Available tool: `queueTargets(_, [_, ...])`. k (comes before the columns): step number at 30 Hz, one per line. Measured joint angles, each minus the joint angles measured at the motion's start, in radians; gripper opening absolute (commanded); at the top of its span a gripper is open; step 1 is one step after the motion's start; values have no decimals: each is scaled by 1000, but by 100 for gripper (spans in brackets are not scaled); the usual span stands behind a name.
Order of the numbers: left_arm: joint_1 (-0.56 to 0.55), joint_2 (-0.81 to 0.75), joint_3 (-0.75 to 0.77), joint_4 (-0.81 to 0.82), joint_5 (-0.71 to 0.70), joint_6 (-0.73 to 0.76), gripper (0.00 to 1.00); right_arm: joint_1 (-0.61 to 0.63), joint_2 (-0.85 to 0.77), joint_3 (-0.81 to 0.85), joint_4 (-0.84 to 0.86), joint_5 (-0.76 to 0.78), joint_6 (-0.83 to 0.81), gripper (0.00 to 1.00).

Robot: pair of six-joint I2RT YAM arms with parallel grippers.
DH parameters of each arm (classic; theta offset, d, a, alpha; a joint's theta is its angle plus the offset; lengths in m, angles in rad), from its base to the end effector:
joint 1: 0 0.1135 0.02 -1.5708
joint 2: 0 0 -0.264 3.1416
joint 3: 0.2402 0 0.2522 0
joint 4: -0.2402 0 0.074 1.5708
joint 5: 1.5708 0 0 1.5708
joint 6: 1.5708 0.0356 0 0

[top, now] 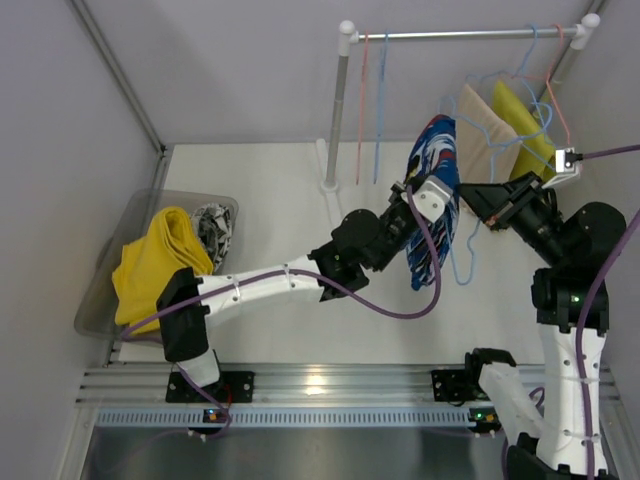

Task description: Remove the trousers from the hanger

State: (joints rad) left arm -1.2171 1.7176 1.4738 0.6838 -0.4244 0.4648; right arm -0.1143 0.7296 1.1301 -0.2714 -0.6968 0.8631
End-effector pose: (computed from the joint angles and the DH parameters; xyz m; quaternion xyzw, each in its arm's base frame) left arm 0.1548 -0.3768 0.4191 0.2718 0.4817 -0.1983 0.8092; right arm 0.1276 0.0083 0.4533 0.0648 0.6682 0.4680 0.5748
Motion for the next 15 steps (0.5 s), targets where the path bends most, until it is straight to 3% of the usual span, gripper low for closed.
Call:
queueTargets(6, [2, -2, 236, -263, -15, -106, 0, 0, -16, -66, -42, 58, -91, 0])
queueTargets(15, [15, 29, 660, -398, -41, -166, 0, 0, -42, -163, -119, 138, -232, 0])
